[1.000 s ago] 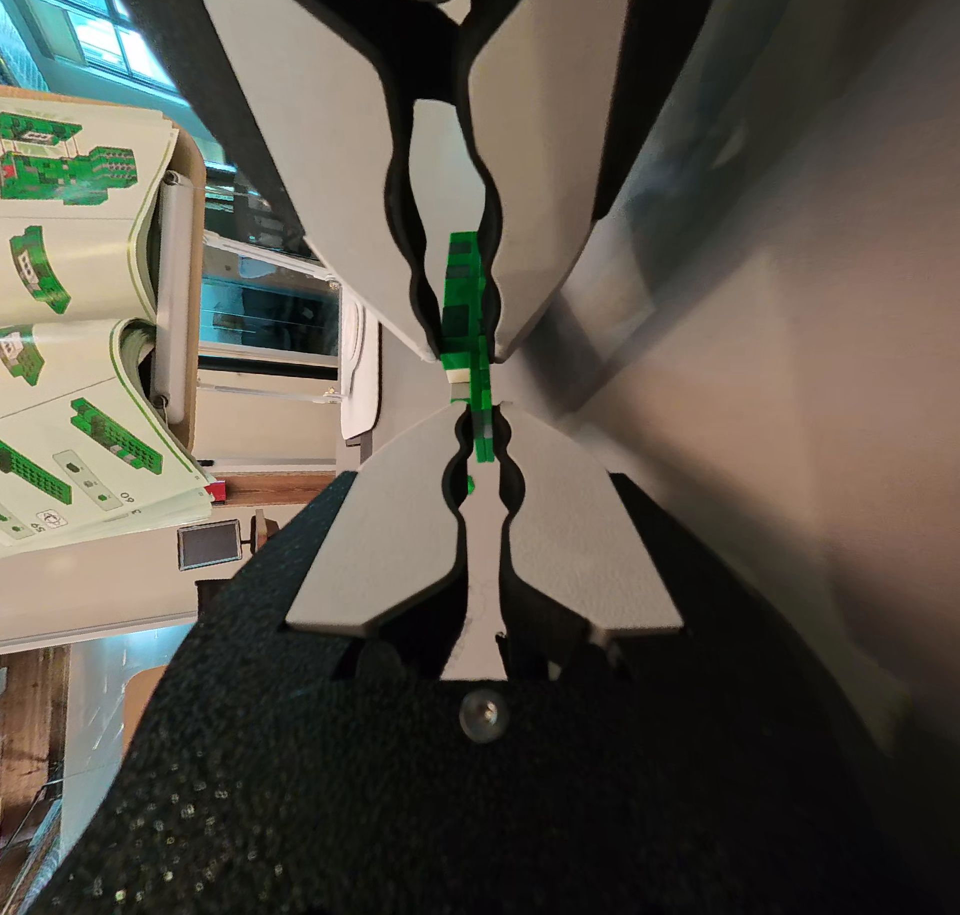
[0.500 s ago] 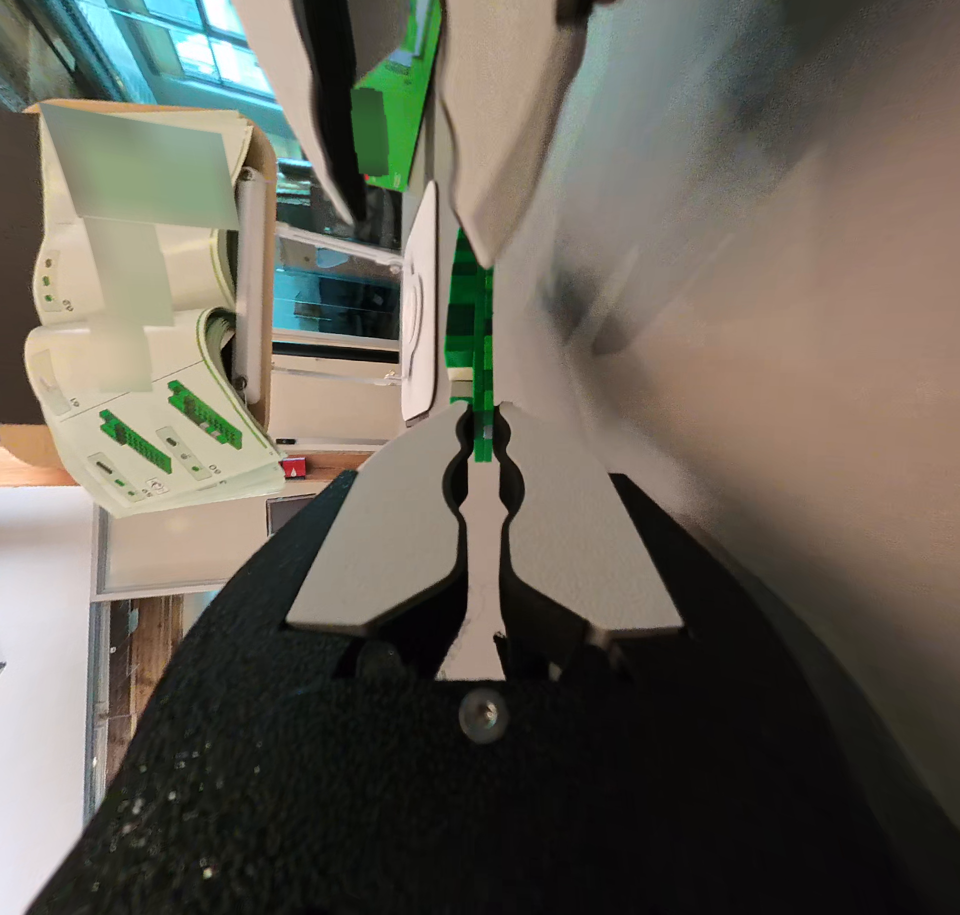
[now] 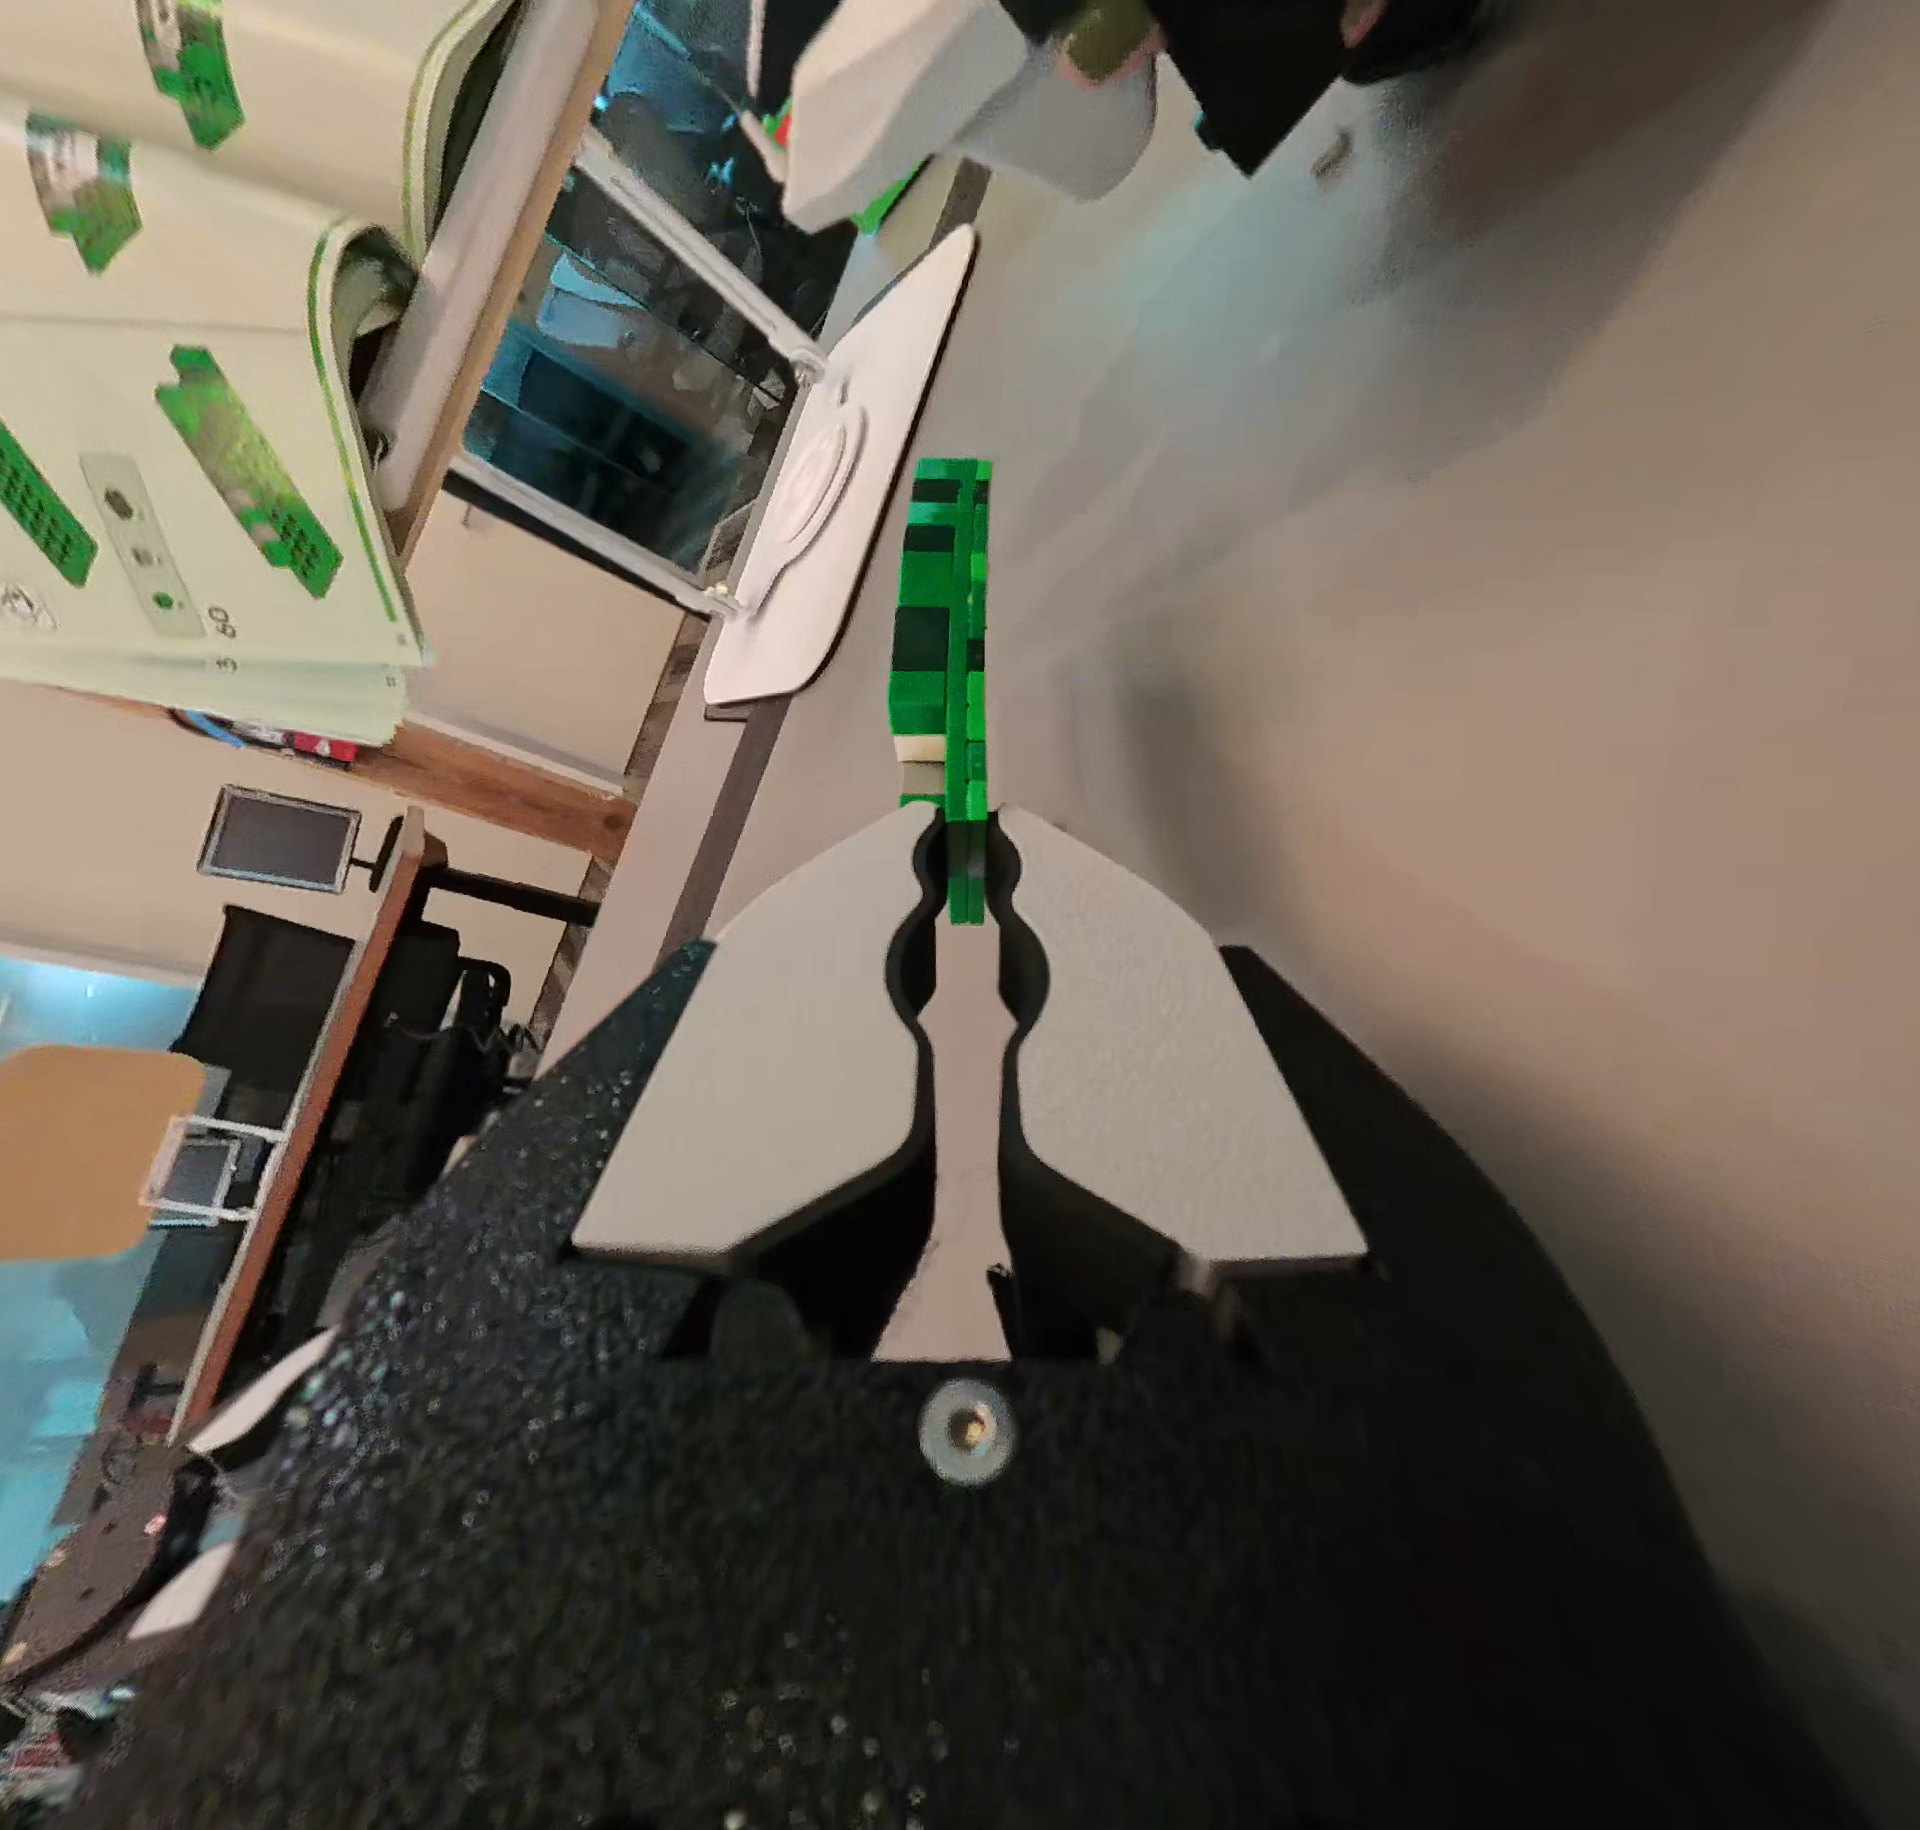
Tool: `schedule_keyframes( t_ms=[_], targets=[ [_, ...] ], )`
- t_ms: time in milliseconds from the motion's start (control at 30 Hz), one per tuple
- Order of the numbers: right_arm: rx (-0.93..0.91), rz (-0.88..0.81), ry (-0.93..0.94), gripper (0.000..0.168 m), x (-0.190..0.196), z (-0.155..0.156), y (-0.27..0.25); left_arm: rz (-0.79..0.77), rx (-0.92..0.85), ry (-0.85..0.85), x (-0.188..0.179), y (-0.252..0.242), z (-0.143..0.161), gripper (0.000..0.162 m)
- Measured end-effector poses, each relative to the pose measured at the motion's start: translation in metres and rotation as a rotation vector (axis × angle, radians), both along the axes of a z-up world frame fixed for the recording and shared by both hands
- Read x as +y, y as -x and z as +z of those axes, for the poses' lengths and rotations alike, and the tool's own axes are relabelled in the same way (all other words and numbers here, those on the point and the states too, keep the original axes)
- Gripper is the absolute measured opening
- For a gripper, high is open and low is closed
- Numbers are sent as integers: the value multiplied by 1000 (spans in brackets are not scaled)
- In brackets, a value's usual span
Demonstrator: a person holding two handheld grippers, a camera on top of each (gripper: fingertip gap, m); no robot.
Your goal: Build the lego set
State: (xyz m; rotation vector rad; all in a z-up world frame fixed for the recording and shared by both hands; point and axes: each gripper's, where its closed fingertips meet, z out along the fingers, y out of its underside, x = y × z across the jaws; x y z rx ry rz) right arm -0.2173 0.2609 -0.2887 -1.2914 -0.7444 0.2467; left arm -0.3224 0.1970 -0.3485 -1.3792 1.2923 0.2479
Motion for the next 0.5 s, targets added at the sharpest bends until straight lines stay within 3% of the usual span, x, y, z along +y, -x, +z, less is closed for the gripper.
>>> schedule_keyframes(
  t_ms=[500],
  targets=[
    [-71,43,-38,23,-8,-4,13,44,-67,40,5,9,2,6]
  ],
)
